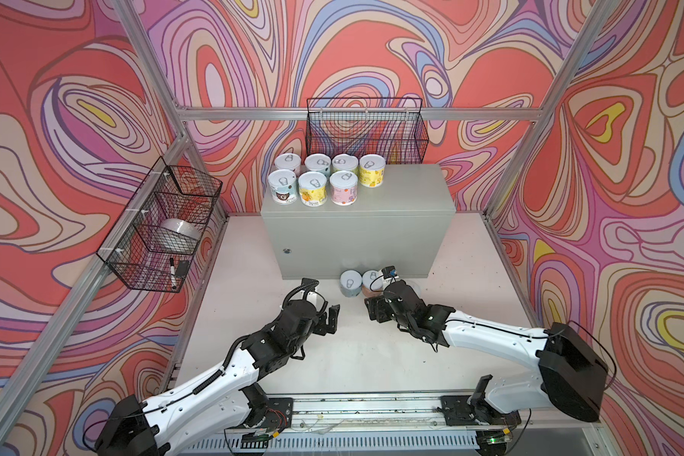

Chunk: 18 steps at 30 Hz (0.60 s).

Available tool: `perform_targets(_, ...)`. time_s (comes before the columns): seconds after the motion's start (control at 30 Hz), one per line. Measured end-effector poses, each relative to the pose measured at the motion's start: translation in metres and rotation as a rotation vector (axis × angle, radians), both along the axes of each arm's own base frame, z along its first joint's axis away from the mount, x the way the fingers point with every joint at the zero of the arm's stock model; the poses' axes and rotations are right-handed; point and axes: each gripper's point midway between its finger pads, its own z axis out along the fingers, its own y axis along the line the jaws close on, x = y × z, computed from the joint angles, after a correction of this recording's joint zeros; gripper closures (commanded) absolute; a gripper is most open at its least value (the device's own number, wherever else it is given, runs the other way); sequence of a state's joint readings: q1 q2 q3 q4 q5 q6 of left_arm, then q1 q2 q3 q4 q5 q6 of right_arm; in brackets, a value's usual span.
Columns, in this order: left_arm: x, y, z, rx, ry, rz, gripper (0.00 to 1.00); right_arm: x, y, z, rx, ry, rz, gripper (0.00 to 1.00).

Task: Place and organize the canned foods onto the counter
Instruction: 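Lower the right gripper from the cabinet top to the floor cans, then close the right gripper around the pink-labelled floor can beside the cabinet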

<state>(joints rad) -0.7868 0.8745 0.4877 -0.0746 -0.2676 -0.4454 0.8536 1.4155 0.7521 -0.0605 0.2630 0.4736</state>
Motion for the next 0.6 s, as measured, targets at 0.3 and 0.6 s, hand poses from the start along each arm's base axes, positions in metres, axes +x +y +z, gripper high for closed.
perform_targets(0.3,-0.003,0.006,-0.011,0.008,0.018,0.007,0.03,0.011,-0.001,-0.035,-0.06,0.014,-0.042,0.13)
perform_targets(0.6,-0.003,0.008,-0.017,0.02,0.031,0.013,0.03,0.039,-0.017,-0.05,-0.059,0.009,-0.099,0.11)
